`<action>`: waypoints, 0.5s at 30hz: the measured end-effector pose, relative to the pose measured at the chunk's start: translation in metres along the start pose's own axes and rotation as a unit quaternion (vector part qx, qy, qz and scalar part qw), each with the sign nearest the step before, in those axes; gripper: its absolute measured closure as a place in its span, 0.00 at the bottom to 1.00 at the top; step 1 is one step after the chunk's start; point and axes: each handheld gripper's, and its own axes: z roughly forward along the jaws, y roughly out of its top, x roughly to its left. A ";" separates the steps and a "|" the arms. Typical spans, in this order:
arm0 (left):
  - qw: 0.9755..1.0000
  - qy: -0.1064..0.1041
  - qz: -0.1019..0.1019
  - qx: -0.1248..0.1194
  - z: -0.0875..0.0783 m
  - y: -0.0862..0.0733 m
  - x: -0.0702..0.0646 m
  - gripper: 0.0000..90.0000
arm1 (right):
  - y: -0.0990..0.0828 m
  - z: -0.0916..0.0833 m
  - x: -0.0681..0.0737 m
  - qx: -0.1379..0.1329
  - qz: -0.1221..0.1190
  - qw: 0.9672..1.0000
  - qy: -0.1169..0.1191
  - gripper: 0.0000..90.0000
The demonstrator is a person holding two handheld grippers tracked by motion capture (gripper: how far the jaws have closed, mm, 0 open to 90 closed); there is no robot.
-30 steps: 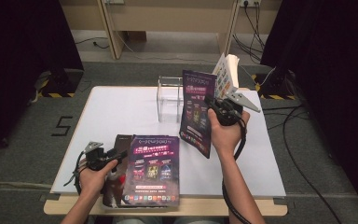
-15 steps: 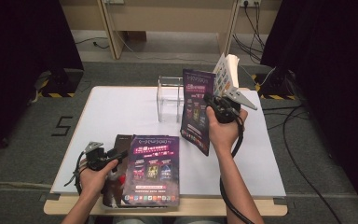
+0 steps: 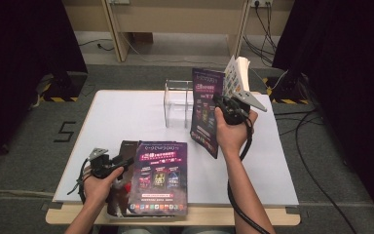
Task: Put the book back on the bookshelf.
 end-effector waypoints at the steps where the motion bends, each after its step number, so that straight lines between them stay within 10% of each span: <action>1: 1.000 0.000 0.000 0.000 0.000 0.000 0.000 0.47 | 0.001 0.000 0.000 0.000 0.002 1.000 -0.001 0.93; 15: 1.000 -0.002 0.001 0.002 0.001 -0.001 0.000 0.47 | 0.007 0.013 0.000 -0.011 -0.002 1.000 -0.014 0.93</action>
